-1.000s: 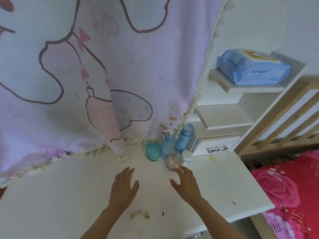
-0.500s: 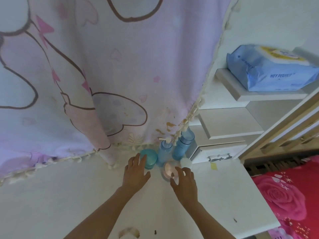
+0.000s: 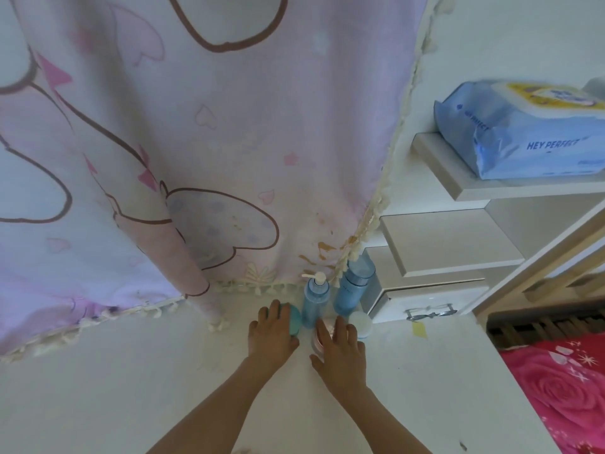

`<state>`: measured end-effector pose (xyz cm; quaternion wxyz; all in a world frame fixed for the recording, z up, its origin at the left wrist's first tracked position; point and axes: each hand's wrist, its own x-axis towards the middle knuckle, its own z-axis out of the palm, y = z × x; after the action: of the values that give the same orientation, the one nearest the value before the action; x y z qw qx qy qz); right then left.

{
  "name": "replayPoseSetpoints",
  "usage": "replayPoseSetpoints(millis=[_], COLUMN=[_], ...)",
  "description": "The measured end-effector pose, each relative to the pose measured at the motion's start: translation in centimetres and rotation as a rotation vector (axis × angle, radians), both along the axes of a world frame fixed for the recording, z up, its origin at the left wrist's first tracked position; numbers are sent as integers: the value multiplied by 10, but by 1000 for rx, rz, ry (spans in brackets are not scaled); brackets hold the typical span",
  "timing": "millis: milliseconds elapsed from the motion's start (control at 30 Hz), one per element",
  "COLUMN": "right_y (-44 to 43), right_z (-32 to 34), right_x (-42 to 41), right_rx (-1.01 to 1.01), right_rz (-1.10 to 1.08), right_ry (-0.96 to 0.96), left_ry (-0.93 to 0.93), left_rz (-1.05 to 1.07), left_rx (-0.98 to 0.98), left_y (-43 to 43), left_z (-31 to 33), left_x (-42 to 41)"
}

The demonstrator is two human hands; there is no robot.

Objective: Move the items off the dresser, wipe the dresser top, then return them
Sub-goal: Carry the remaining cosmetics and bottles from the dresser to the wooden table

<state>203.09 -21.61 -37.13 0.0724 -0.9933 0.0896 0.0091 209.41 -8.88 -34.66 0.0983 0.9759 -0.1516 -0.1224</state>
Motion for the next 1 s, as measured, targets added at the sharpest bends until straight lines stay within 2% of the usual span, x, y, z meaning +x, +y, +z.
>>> replayPoseSetpoints(millis=[200, 400, 533, 700, 867, 1000], right_y=[-4, -11, -15, -12, -16, -22], right_z=[-7, -13, -22, -36, -23, -4], right_x=[11, -6, -34, -53, -49, -45], right_rx=[-6, 5, 160, 443, 579, 671], right_rz=[-7, 120, 157, 54, 77, 140], right_ry=[-73, -166, -229, -164, -137, -232], left_ry=[29, 23, 47, 54, 54, -34], left_rz=[33, 48, 63, 91, 99, 189], left_rx=[-72, -128, -185, -294, -350, -439], left_y=[7, 22, 30, 32, 35, 43], left_z=[-11, -17, -22, -25, -18, -7], left_x=[-16, -37, -51, -61, -63, -71])
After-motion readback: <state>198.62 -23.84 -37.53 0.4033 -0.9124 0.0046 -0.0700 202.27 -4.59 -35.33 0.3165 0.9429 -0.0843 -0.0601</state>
